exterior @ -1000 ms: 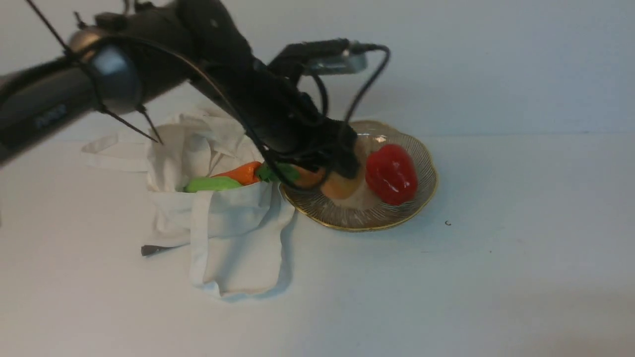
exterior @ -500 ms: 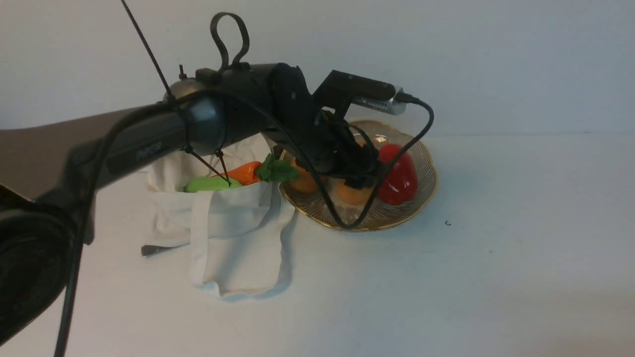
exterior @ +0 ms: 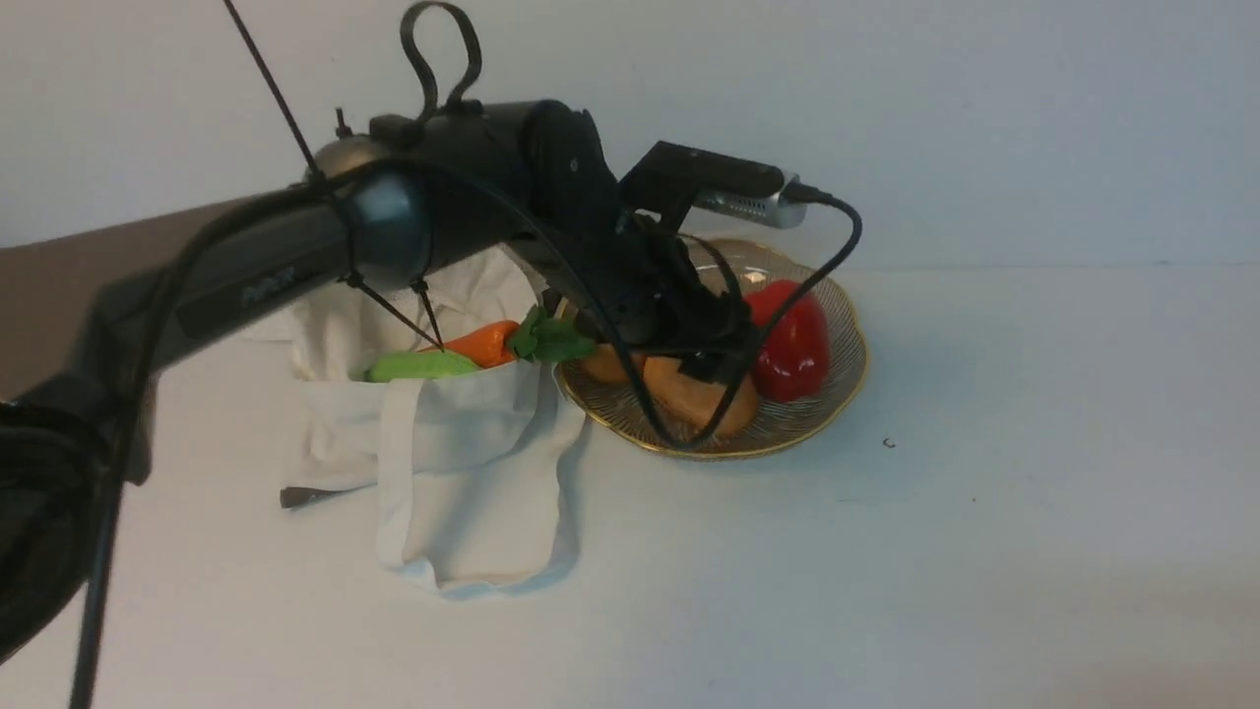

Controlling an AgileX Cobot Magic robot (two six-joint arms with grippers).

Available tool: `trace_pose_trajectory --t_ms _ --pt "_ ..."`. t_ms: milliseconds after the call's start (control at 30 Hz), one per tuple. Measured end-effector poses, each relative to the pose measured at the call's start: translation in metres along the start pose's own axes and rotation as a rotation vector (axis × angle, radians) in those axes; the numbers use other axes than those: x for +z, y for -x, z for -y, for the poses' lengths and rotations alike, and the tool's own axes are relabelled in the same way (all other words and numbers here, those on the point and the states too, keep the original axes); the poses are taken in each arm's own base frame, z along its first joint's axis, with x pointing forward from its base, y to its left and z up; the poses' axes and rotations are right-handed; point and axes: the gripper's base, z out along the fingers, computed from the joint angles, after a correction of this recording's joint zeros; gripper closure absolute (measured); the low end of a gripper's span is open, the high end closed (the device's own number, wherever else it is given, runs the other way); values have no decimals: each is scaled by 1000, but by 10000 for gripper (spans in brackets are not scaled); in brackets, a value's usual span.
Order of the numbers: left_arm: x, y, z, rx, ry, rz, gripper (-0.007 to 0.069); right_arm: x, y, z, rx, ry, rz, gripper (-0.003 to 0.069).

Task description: Take vegetables from cloth bag on white table place on plate.

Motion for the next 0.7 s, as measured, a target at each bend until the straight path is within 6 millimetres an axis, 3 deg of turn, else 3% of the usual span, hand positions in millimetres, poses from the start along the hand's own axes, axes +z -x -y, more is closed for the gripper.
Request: trace_pose_trajectory --t_ms 33,67,100,200,233,300,400,500,600,700 --pt "-20 5 5 25 -5 -2 260 0 0 0 0 0 0 673" --pt "-24 5 6 29 -7 -1 272 0 0 0 0 0 0 673" --pt "-55 10 13 75 -6 -9 396 0 0 0 0 0 0 673" --pt "-107 13 24 136 14 22 540 0 0 0 0 0 0 673" --pt "-133 11 28 165 33 28 589 0 0 0 0 0 0 673" --pt "-177 2 37 194 57 49 619 0 0 0 0 0 0 673" --pt "-211 -8 44 196 71 85 629 0 0 0 0 0 0 673" --pt "-253 -36 54 191 78 140 629 0 0 0 0 0 0 673" --pt "-269 -74 59 177 67 123 629 0 0 0 0 0 0 673" --pt "-265 -121 61 152 34 94 629 0 0 0 0 0 0 673"
